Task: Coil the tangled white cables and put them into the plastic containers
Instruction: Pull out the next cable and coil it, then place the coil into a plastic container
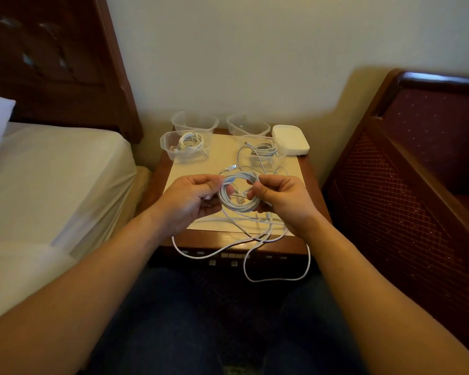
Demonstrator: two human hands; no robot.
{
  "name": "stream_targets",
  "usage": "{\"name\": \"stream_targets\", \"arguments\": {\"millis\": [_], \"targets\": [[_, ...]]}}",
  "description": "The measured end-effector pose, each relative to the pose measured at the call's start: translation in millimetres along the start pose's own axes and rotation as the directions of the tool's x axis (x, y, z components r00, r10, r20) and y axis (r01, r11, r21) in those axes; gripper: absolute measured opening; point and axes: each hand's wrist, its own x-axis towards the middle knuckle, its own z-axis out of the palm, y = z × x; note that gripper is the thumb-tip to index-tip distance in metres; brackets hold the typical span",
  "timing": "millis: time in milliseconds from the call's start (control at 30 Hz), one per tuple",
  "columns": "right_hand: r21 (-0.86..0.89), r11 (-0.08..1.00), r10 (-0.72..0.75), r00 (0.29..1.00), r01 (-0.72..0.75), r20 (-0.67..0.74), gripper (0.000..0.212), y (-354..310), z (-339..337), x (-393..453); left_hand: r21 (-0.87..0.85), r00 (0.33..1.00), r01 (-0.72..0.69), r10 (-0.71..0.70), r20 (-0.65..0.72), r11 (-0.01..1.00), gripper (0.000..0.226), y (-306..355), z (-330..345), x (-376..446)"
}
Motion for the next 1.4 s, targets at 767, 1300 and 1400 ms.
{"name": "stream_targets", "arguments": {"millis": [767,1300,1400], "targets": [[-0.053,0.967,0.234,0.946,-0.251,-0.224,0.016,-5.6,-8.6,112.8,-0.099,0.984,0.149,-0.158,-0.081,0.984,0.035,4.6,-15.9,119.4],[-0.054,0.97,0.183,0.863,-0.235,-0.471,0.013,10.0,-41.0,208.9,0.995,0.99,0.054,0.138,-0.041,-0.09,0.071,-70.0,-81.0,175.3],[-0.08,0.97,0.158,0.842,-0.231,-0.517,0.015,21.2,-45.8,237.5,0.991,0.989,0.058,0.143,-0.041,-0.119,0.079,-73.7,-83.1,177.3]]}}
